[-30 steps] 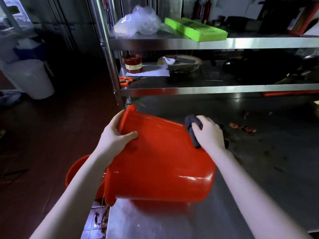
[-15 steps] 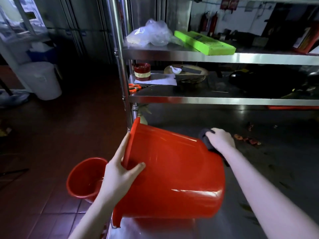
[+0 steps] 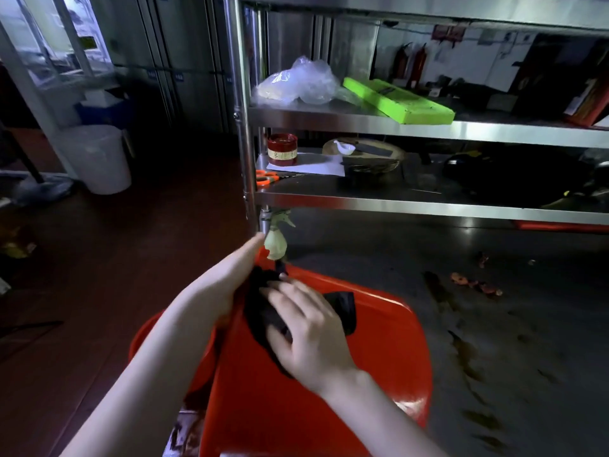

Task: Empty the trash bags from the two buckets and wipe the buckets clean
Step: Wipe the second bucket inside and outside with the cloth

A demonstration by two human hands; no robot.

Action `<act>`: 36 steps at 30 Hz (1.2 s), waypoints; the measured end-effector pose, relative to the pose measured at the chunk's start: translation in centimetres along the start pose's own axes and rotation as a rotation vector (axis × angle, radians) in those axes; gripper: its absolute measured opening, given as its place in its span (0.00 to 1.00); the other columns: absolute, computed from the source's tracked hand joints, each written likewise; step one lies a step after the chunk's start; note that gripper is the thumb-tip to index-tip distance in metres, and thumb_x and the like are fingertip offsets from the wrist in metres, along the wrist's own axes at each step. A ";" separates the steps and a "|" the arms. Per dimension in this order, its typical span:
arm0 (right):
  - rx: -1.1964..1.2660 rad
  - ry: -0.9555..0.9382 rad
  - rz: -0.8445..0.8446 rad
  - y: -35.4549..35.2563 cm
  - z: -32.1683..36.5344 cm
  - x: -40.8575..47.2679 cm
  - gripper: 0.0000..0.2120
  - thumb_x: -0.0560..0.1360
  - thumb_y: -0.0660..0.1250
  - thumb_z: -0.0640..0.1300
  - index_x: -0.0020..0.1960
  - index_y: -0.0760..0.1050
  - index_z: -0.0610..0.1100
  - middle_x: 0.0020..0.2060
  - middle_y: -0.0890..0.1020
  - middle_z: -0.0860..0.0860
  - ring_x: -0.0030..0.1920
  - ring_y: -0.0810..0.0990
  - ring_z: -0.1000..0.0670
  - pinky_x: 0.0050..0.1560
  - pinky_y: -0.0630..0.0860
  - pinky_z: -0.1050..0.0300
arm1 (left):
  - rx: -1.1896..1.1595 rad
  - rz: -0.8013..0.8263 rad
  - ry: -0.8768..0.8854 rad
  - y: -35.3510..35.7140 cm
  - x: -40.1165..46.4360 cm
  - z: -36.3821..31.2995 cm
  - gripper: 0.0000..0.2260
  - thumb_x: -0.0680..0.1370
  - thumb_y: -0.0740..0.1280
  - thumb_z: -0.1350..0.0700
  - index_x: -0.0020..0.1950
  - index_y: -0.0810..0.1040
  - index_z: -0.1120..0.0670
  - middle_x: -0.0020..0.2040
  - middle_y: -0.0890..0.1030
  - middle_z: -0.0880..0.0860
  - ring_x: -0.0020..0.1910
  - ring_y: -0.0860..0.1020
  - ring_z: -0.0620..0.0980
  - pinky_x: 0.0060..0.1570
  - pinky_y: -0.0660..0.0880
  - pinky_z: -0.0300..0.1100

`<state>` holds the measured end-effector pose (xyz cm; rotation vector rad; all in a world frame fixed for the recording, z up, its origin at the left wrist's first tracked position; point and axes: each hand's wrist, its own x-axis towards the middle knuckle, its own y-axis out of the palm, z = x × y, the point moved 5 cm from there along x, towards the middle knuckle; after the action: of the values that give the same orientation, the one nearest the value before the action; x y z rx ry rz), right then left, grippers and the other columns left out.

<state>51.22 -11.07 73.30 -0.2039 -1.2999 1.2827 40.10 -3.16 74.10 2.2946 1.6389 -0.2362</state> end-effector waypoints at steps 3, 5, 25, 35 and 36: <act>-0.008 -0.047 -0.021 -0.4 0.1 -1.0 0.20 0.76 0.64 0.46 0.66 0.75 0.44 0.65 0.77 0.49 0.70 0.70 0.48 0.70 0.67 0.51 | 0.238 -0.199 0.011 -0.3 1.5 -0.3 0.31 0.70 0.63 0.31 0.56 0.82 0.56 0.52 0.83 0.54 0.47 0.81 0.51 0.57 0.76 0.46; -0.041 -0.027 -0.072 -0.7 0.1 -1.5 0.19 0.76 0.63 0.46 0.66 0.75 0.44 0.65 0.77 0.49 0.70 0.70 0.49 0.70 0.68 0.52 | 0.281 -0.319 0.124 0.0 0.9 -0.8 0.25 0.75 0.62 0.35 0.59 0.80 0.52 0.54 0.82 0.50 0.53 0.80 0.48 0.61 0.74 0.47; -0.081 0.051 0.035 0.0 -4.3 0.3 0.19 0.76 0.61 0.49 0.65 0.77 0.45 0.63 0.78 0.49 0.67 0.74 0.49 0.67 0.70 0.56 | 0.582 -0.182 0.383 -3.9 -3.1 4.4 0.34 0.79 0.68 0.56 0.74 0.55 0.29 0.66 0.69 0.28 0.58 0.77 0.34 0.55 0.77 0.38; -0.180 0.433 -0.019 -1.8 -9.8 1.6 0.15 0.78 0.60 0.49 0.62 0.76 0.45 0.58 0.79 0.48 0.59 0.77 0.44 0.54 0.74 0.54 | 0.515 -0.221 0.384 -3.0 -1.7 3.1 0.33 0.79 0.67 0.59 0.75 0.57 0.33 0.46 0.69 0.14 0.47 0.81 0.34 0.45 0.82 0.44; -0.182 0.343 -0.047 -2.0 -8.0 -0.8 0.17 0.78 0.61 0.48 0.63 0.76 0.44 0.60 0.79 0.48 0.63 0.76 0.46 0.59 0.74 0.53 | 0.504 -0.227 0.384 -3.0 -1.5 3.1 0.33 0.79 0.67 0.59 0.75 0.57 0.32 0.48 0.72 0.17 0.47 0.81 0.36 0.45 0.82 0.45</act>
<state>58.87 -8.32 71.47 -0.4976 -1.1164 1.0359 36.88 -4.66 71.13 2.6349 2.2539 -0.3024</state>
